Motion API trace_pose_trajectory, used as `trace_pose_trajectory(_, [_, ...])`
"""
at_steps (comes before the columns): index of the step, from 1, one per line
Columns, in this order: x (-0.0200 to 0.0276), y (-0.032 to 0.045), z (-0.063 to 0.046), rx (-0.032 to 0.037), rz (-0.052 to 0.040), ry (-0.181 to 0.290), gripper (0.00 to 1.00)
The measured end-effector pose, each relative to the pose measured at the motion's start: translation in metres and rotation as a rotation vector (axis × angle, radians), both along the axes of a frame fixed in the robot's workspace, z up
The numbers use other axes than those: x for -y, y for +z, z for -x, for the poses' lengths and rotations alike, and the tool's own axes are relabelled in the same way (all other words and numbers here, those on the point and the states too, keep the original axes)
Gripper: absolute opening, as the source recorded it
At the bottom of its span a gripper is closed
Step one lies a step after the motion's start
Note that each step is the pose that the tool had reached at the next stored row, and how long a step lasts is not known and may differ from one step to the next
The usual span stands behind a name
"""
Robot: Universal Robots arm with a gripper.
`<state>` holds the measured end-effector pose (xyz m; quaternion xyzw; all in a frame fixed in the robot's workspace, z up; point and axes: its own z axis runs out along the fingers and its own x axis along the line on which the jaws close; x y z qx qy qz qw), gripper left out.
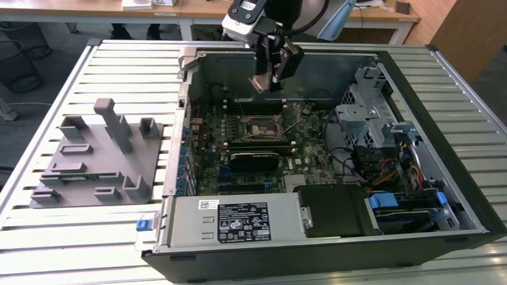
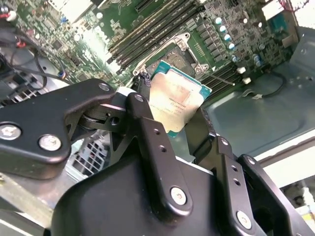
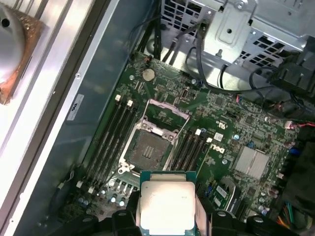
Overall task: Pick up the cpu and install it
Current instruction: 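Place the cpu into insertion slot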
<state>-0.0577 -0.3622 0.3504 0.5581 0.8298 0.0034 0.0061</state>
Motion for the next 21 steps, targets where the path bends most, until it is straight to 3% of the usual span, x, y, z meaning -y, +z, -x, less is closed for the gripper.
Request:
trace_pose_trajectory(11, [-0.0013,-0.0013,0.0,0.0,0.0,-0.154,0.53])
trace_pose_trajectory(21, [-0.0033,-0.0029,0.0,0.0,0.0,-0.26,0.53])
